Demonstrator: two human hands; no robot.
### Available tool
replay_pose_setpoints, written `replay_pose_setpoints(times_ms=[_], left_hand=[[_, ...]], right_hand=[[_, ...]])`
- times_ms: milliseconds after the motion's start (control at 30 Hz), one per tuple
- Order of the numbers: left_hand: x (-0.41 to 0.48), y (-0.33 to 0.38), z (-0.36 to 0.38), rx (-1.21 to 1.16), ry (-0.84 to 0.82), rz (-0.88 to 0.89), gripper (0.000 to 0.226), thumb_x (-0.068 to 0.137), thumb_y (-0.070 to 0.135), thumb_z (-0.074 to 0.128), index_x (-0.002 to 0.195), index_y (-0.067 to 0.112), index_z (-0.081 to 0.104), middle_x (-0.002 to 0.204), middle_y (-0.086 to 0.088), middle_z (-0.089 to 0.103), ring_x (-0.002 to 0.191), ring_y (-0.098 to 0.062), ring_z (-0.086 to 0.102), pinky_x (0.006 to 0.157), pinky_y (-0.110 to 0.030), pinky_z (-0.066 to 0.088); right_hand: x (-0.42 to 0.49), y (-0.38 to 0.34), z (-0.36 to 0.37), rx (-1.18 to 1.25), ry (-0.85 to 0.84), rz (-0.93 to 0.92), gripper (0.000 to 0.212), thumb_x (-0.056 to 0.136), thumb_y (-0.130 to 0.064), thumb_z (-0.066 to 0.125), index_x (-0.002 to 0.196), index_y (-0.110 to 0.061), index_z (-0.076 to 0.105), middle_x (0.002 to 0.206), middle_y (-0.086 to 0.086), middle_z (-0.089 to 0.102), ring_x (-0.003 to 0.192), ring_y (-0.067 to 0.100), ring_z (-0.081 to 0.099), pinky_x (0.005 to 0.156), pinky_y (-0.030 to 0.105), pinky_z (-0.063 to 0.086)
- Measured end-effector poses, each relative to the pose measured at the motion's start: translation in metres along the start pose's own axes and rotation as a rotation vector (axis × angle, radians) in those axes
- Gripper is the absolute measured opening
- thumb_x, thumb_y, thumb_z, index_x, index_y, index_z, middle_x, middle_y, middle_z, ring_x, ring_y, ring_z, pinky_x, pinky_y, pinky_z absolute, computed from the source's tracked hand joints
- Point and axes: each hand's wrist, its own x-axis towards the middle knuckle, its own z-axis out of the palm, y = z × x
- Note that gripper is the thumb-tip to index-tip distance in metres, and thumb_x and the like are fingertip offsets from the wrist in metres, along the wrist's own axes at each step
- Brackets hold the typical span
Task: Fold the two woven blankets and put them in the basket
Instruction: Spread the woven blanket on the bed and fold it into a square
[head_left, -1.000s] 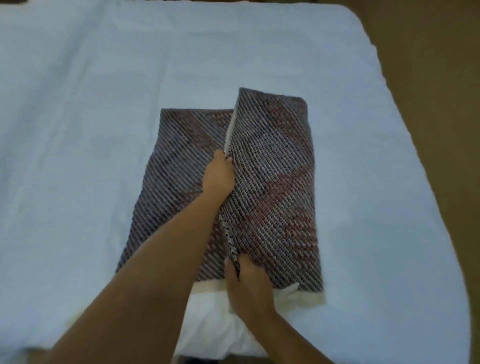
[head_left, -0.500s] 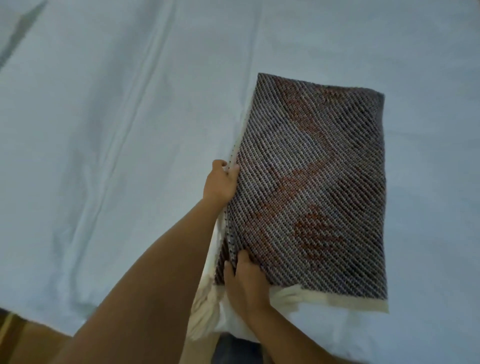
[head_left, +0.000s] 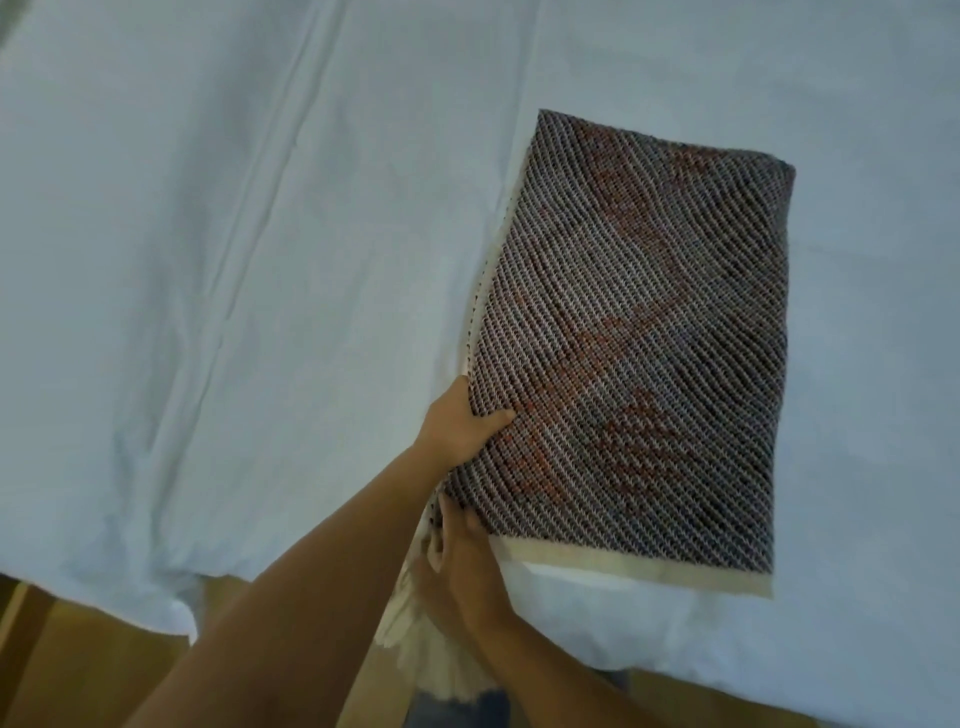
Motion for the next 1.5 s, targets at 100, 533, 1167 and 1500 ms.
replay_pose_setpoints(times_ms=[100,533,1167,1500], left_hand=[[-0.001,0.001,0.003,0.046,0.020,-0.018,0.069,0.081,0.043,0.064,0.135,0.013,0.035,0.136,-0.007,0.049,0.123,-0.027,0.047,0.097,-0.031,0.035],[-0.005,0.009,0.005,0.114,0.128,-0.012,0.062,0.082,0.044,0.062,0.129,0.013,0.037,0.130,-0.008,0.052,0.117,-0.028,0.051,0.092,-0.034,0.040],[0.125,0.149,-0.004,0.500,0.365,0.089,0.071,0.091,0.039,0.048,0.148,0.020,0.009,0.154,-0.016,0.015,0.140,-0.035,0.017,0.112,-0.048,0.019],[0.245,0.219,-0.019,0.018,0.351,-0.183,0.099,0.072,0.057,0.068,0.143,0.007,0.019,0.142,-0.015,0.040,0.127,-0.034,0.042,0.107,-0.044,0.036]], right_hand=[[0.001,0.000,0.000,0.008,0.012,0.013,0.051,0.092,-0.017,0.045,0.141,-0.019,0.030,0.142,0.009,0.035,0.129,0.026,0.037,0.104,0.033,0.033],[0.000,0.000,0.002,-0.045,-0.444,0.041,0.078,0.093,-0.037,0.046,0.149,-0.021,-0.006,0.157,-0.001,-0.011,0.146,0.018,-0.002,0.119,0.040,0.011],[0.166,0.026,-0.320,-0.275,0.550,-0.070,0.037,0.089,-0.013,0.052,0.123,0.000,0.051,0.124,0.019,0.048,0.116,0.032,0.042,0.099,0.038,0.034],[0.271,0.035,-0.449,-0.354,0.487,0.176,0.061,0.090,-0.032,0.054,0.143,-0.026,0.025,0.154,0.014,0.005,0.140,0.034,0.003,0.108,0.062,0.019]])
